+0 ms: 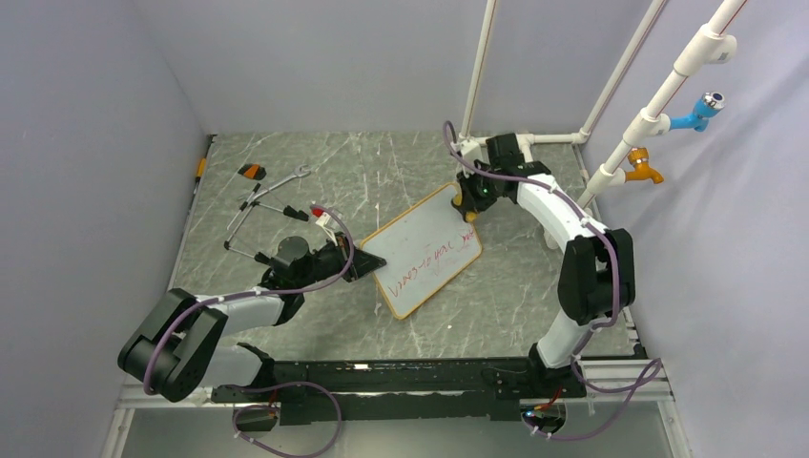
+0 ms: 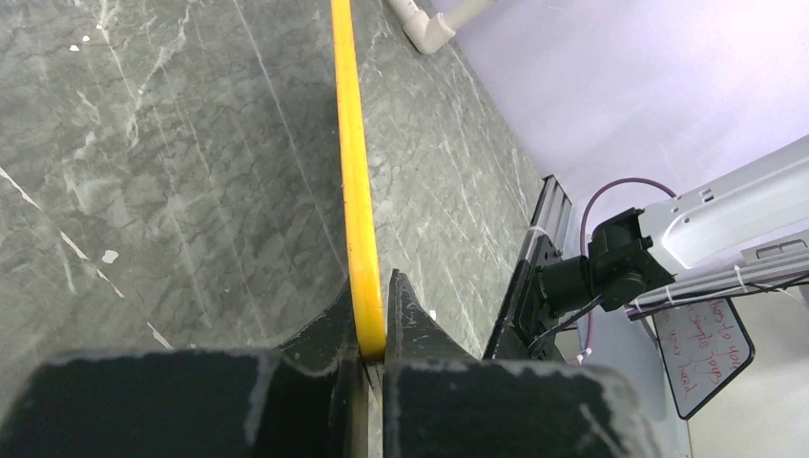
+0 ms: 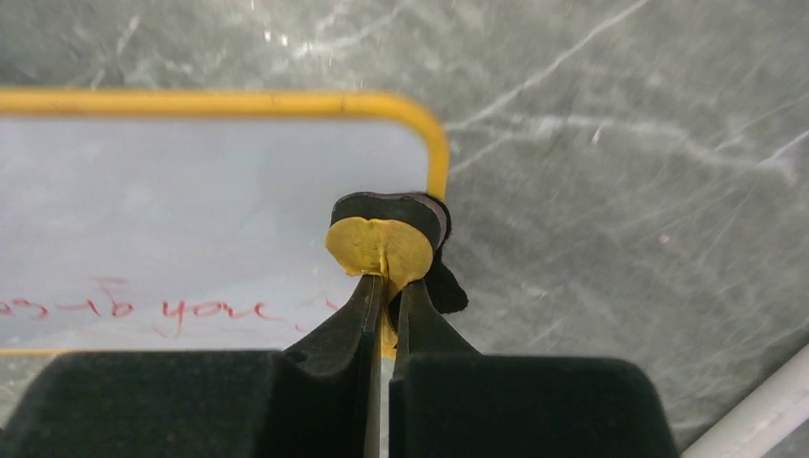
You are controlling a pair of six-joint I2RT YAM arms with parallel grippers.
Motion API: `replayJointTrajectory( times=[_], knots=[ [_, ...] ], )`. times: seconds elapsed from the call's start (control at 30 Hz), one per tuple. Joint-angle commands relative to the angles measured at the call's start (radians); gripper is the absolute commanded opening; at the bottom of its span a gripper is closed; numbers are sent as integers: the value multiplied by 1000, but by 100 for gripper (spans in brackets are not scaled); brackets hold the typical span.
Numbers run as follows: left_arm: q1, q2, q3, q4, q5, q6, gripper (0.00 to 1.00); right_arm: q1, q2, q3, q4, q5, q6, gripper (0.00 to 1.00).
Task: Erase the whiteboard
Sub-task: Erase the whiteboard at the center of the board.
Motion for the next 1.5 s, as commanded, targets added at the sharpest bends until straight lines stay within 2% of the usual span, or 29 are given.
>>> replayJointTrajectory(
  times=[0.0, 0.1, 0.4, 0.57, 0.7, 0.87, 1.1, 1.3, 1.47],
  knots=[
    [-39, -14, 51, 141, 211, -4, 0, 14, 51, 127, 46, -32, 46, 0],
    [-40, -27, 48, 127, 203, 4, 0, 14, 72, 111, 30, -20, 40, 0],
    [-38, -44, 50, 97, 193, 24, 0, 8, -46, -182, 32, 13, -39, 0],
    [-38, -42, 49, 98, 193, 26, 0, 5, -63, -237, 6, 13, -57, 0],
    [-40, -43, 50, 101, 195, 25, 0, 5, -54, -206, -4, -6, -59, 0],
    [-39, -35, 53, 104, 201, 20, 0, 5, -12, -70, 4, -24, -26, 0],
    [-40, -31, 50, 114, 203, 14, 0, 5, 47, 103, 69, 117, 39, 0],
    [-40, -39, 56, 92, 179, 14, 0, 16, 41, 114, 103, 207, 28, 0],
    [-39, -32, 57, 92, 152, -6, 0, 69, 6, 29, 117, 255, -17, 0]
  ],
)
